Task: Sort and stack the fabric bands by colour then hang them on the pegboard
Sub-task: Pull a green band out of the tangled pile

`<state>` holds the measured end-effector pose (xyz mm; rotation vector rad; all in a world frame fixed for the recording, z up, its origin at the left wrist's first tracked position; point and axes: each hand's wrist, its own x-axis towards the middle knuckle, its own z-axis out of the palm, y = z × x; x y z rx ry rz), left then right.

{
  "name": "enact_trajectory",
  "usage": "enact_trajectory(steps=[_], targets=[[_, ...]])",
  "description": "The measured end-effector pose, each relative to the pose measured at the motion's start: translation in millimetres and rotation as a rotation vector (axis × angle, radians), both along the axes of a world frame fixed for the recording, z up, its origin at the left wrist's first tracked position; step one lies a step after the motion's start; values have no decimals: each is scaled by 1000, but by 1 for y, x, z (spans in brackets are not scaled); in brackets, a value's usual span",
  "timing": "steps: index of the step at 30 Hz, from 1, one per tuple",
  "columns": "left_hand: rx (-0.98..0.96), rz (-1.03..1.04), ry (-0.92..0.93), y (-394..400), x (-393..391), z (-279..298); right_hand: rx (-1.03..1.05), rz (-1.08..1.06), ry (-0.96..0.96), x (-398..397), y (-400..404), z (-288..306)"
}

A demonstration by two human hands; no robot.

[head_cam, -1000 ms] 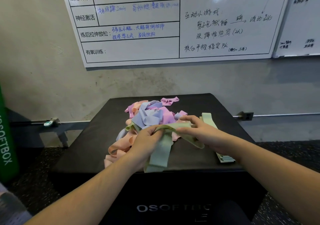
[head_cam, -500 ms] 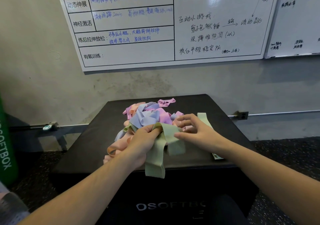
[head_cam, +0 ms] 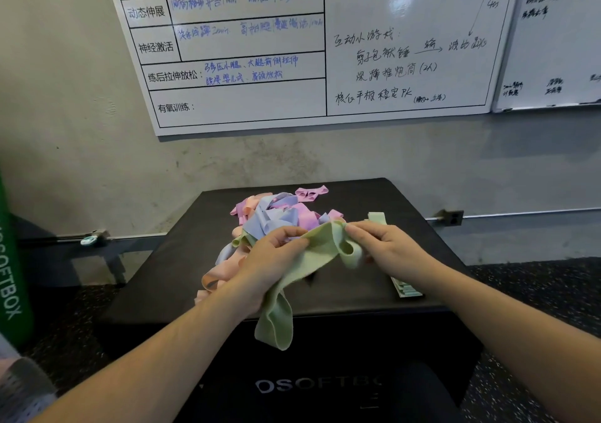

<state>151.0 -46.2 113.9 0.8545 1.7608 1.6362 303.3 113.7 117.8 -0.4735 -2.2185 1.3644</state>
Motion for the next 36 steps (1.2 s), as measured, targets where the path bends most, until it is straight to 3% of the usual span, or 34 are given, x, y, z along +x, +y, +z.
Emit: enact_trajectory(steps=[6,12,16,22,25,30,36], targets=[[-55,-155,133,-3,7,3,-334,-25,109,3,-3,12],[-39,-291,186,0,13,2,-298,-141,296,1,0,22],[-62,-418,169,1,18,6,-173,-98,356,6,-2,29],[47,-567,-161,9,31,8,-18,-92,456,4,-8,42],[135,-532,-164,16,45,21,57,-61,462,1,-11,45],[115,-283,-6,35,52,18,121,6,469,2,-16,48],[141,-269,-7,45,62,12,52,-101,394,9,-17,40]])
